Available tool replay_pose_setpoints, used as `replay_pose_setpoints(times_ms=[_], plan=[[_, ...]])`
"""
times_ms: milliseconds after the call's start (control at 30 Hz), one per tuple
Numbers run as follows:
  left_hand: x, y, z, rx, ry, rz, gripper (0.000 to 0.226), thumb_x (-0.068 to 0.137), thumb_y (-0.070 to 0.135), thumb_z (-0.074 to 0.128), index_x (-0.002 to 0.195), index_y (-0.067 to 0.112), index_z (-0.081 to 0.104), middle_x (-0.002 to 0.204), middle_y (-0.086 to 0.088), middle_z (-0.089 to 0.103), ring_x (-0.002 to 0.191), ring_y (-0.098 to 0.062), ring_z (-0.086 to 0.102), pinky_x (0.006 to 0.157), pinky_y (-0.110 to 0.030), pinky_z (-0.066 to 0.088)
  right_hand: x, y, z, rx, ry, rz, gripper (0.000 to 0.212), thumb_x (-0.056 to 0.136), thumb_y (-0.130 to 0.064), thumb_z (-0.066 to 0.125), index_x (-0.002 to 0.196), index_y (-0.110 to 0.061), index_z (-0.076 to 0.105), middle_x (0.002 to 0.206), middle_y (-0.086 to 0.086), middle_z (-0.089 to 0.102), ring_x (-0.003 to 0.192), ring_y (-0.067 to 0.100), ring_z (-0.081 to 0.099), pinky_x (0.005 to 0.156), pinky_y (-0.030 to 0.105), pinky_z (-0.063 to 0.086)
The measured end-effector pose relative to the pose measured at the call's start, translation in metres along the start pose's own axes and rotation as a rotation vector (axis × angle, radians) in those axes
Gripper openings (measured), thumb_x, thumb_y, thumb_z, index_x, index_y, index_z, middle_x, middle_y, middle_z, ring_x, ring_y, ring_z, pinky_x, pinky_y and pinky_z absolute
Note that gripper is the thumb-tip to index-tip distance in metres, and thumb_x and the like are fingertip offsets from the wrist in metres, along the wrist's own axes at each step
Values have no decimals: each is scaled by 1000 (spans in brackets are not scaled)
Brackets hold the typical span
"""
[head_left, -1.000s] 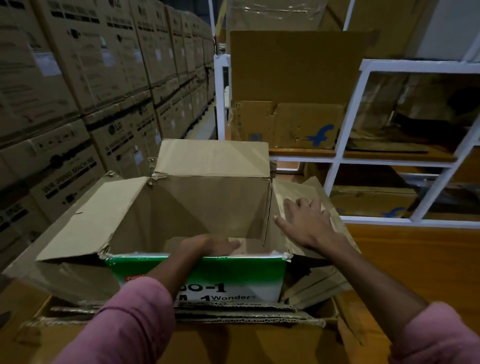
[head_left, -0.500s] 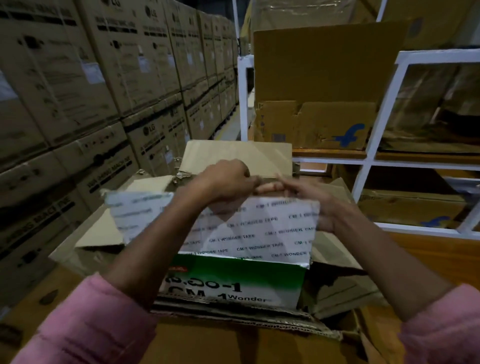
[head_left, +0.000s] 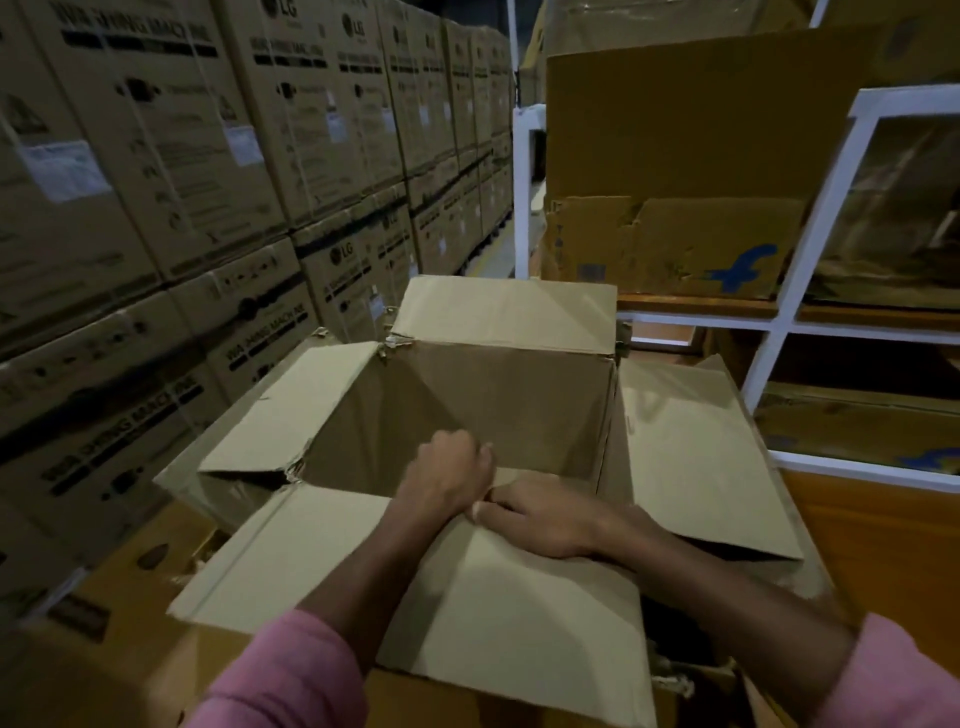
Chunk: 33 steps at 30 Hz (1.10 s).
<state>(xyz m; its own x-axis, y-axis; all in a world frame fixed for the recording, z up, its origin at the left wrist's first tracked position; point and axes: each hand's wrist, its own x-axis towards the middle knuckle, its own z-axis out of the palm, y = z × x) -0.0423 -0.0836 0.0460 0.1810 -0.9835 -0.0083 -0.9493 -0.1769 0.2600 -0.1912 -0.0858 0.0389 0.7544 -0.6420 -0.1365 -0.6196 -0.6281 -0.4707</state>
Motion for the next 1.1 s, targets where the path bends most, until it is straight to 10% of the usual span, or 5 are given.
replay_pose_setpoints(times_ms=[133, 333, 667, 967, 1100], plan=[[-3, -1, 3, -35, 214, 72, 24, 102, 34, 45, 90, 16, 54, 103, -17, 67, 96, -44, 63, 69, -40, 41, 0, 5, 8, -101, 140, -25, 35, 106, -41, 33, 88, -20, 54, 102, 14, 69, 94, 30, 63, 74, 38, 44], [-11, -3, 6, -74, 350, 147, 23, 102, 30, 46, 81, 22, 42, 93, -12, 69, 87, -42, 63, 62, -36, 34, -14, 14, 5, -58, 332, 77, 44, 93, -34, 34, 122, -28, 67, 121, -4, 73, 111, 22, 67, 90, 44, 55], [-31, 8, 18, 39, 427, 285, 21, 99, 28, 51, 86, 15, 60, 86, -6, 69, 75, -33, 65, 56, -34, 39, -50, 22, 8, -224, 444, 143, 46, 94, -36, 29, 115, -24, 68, 109, 2, 74, 95, 28, 69, 76, 45, 57], [-40, 17, 27, 82, 397, 421, 40, 93, 37, 36, 99, 17, 71, 98, -5, 71, 84, -28, 66, 67, -39, 51, -88, 25, 9, -260, 532, 240, 47, 97, -39, 25, 118, -22, 64, 109, 1, 69, 101, 24, 58, 88, 43, 51], [-49, 26, 23, -10, 397, 456, 30, 95, 29, 53, 116, 17, 70, 135, -4, 64, 120, -27, 59, 92, -45, 50, -103, 19, 11, -198, 653, 267, 44, 101, -44, 34, 119, -20, 66, 117, 1, 68, 110, 23, 56, 93, 42, 48]])
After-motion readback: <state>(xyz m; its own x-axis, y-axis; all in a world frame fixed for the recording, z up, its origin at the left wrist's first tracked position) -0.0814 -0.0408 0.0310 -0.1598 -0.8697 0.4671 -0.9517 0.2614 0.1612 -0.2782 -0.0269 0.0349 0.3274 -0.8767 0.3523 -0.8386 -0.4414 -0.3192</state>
